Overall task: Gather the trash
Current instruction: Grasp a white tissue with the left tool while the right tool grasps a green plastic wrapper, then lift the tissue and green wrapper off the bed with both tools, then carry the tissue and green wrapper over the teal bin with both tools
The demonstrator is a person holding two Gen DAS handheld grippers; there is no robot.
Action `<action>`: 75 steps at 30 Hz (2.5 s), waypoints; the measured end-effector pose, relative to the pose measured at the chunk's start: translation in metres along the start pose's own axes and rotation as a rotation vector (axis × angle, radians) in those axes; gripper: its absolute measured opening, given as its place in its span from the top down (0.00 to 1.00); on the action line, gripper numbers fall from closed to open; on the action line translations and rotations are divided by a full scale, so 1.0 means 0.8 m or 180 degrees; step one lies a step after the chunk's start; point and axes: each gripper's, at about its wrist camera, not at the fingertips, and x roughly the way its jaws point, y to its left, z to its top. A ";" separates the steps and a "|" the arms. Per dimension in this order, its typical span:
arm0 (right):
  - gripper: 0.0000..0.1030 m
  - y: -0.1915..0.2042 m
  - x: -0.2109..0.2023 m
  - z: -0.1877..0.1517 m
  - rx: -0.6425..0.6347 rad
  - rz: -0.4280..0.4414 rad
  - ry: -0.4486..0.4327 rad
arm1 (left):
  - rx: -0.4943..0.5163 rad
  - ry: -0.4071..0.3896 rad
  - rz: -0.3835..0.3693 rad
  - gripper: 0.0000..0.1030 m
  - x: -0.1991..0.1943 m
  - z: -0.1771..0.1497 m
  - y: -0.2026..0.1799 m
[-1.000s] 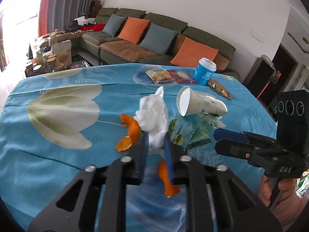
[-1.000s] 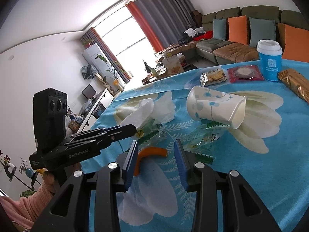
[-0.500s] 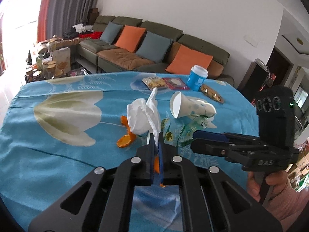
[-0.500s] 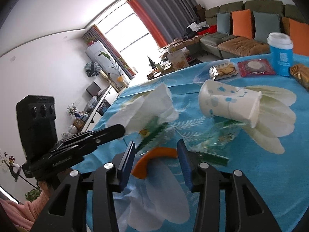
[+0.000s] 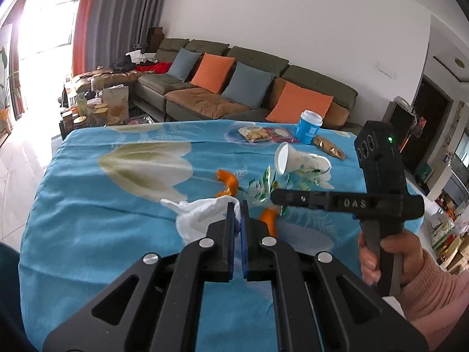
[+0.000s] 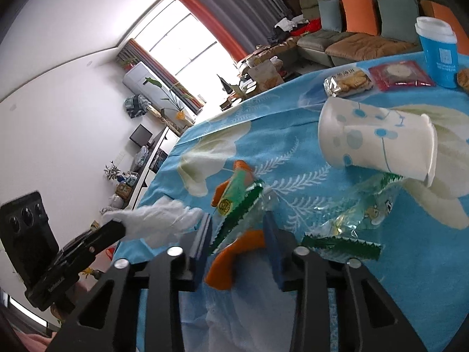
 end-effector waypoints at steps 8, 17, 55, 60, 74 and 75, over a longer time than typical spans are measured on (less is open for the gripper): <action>0.77 0.003 -0.011 0.000 -0.0057 -0.0044 -0.0087 | -0.0168 0.0187 0.0087 0.96 -0.010 -0.041 0.024; 0.77 0.024 -0.036 -0.004 -0.0296 -0.0071 -0.0212 | -0.0308 0.0203 0.0168 0.55 -0.011 -0.057 0.041; 0.77 0.146 0.015 -0.037 -0.0993 0.0482 0.0119 | -0.0499 -0.0087 0.0455 0.95 -0.094 -0.081 0.065; 0.77 0.161 0.026 -0.042 -0.1061 0.0564 0.0188 | -0.0522 -0.0172 0.0549 0.95 -0.116 -0.082 0.072; 0.77 0.196 0.055 -0.052 -0.1194 0.0757 0.0363 | -0.0609 -0.0319 0.0830 0.95 -0.164 -0.090 0.101; 0.77 0.200 0.058 -0.053 -0.1204 0.0769 0.0378 | -0.0612 -0.0326 0.0852 0.95 -0.167 -0.090 0.103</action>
